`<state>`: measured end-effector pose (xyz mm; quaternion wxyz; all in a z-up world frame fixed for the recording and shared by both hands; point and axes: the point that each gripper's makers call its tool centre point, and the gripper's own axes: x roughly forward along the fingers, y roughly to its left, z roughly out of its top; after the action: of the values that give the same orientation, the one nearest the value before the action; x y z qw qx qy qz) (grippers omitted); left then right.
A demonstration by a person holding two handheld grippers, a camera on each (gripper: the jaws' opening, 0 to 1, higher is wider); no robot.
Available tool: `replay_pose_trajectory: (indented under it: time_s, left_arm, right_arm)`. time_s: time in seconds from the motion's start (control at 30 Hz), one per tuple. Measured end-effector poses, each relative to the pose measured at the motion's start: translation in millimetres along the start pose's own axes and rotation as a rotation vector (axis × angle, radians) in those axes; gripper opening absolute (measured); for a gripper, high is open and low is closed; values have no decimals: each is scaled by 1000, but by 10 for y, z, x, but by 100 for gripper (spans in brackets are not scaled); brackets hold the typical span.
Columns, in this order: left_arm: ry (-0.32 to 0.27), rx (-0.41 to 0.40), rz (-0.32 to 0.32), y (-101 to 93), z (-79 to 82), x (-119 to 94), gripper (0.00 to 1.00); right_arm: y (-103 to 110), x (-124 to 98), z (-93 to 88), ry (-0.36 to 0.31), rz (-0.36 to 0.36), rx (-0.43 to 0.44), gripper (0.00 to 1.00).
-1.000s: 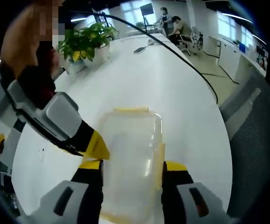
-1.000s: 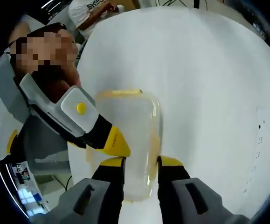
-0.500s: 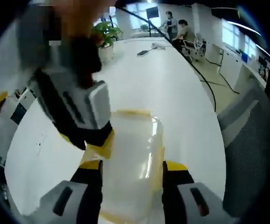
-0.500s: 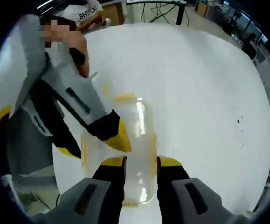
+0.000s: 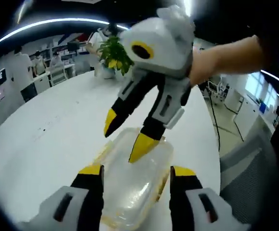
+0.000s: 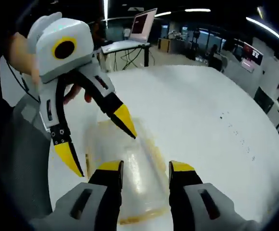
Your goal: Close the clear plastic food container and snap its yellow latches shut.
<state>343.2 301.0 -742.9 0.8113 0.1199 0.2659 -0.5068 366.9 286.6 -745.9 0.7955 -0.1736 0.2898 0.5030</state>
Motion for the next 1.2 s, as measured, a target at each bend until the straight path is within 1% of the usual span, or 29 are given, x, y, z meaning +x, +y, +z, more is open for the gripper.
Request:
replay_pose_trajectory:
  time_s: [0.07, 0.1, 0.13, 0.17, 0.2, 0.23, 0.27, 0.37, 0.4, 0.47, 0.5, 0.53, 0.57, 0.6, 0.63, 0.67, 0.7, 0.73, 0.77, 0.8, 0.83, 0.9, 0.97, 1.03, 1.1, 1.2]
  left_arm:
    - [-36, -24, 31, 61, -2, -53, 51]
    - [-67, -22, 42, 82, 25, -77, 52]
    - [-106, -21, 64, 114, 49, -117, 52]
    - [-115, -33, 77, 130, 38, -141, 53]
    - [-131, -35, 92, 147, 26, -178, 55]
    - [-151, -37, 97, 144, 33, -198, 56]
    - [-169, -44, 104, 147, 18, -227, 57]
    - [-196, -43, 120, 152, -36, -286, 57]
    - [-203, -53, 127, 162, -58, -301, 58]
    - [-231, -93, 146, 191, -96, -348, 58]
    - [-243, -121, 153, 203, -115, -365, 59]
    - [-244, -144, 159, 213, -150, -381, 59]
    - [-248, -149, 165, 222, -181, -413, 59]
    - [-263, -163, 165, 218, -184, -437, 59]
    - [-279, -202, 164, 205, -196, -458, 60]
    - [-276, -208, 171, 212, -229, -468, 62]
    - [-273, -212, 173, 209, -279, -472, 62]
    - [-268, -223, 172, 201, -320, -470, 62]
    - [-263, -229, 174, 192, -360, -465, 61]
    - [-246, -236, 182, 185, -431, -455, 61]
    - [-241, -241, 190, 182, -468, -453, 61]
    - [-255, -260, 197, 171, -517, -460, 60]
    - [-273, -246, 208, 157, -538, -458, 59]
    - [-260, -229, 205, 124, -610, -408, 58]
    - [-250, -223, 202, 110, -679, -356, 58]
    - [-245, -237, 226, 131, -783, -304, 58]
  right_arm:
    - [-7, -79, 31, -65, -34, 36, 39]
    - [-1, -104, 29, -85, -45, 46, 41]
    - [-16, -152, -8, -87, -76, 39, 42]
    - [-27, -182, -6, -101, -103, 40, 41]
    - [11, -214, -10, -113, -106, 38, 41]
    - [26, -235, -3, -128, -112, 42, 42]
    - [7, -271, 7, -151, -136, 45, 44]
    - [45, -329, -17, -193, -148, 98, 46]
    - [39, -346, -48, -193, -166, 100, 48]
    - [66, -364, -123, -204, -173, 130, 50]
    - [79, -369, -194, -202, -183, 149, 52]
    - [89, -377, -222, -209, -190, 160, 54]
    - [119, -399, -235, -233, -195, 193, 57]
    - [138, -412, -250, -243, -197, 211, 58]
    - [153, -425, -276, -245, -197, 219, 59]
    - [167, -432, -319, -236, -201, 210, 59]
    - [118, -457, -443, -196, -251, 207, 58]
    - [110, -465, -483, -204, -261, 229, 57]
    - [107, -473, -507, -224, -262, 269, 57]
    - [99, -485, -568, -226, -269, 288, 58]
    - [105, -484, -607, -220, -270, 289, 58]
    - [146, -470, -681, -215, -262, 292, 59]
    - [197, -442, -757, -206, -255, 288, 60]
    - [222, -391, -897, -182, -255, 293, 60]
    - [250, -350, -993, -184, -254, 315, 60]
    - [313, -270, -1106, -161, -257, 307, 57]
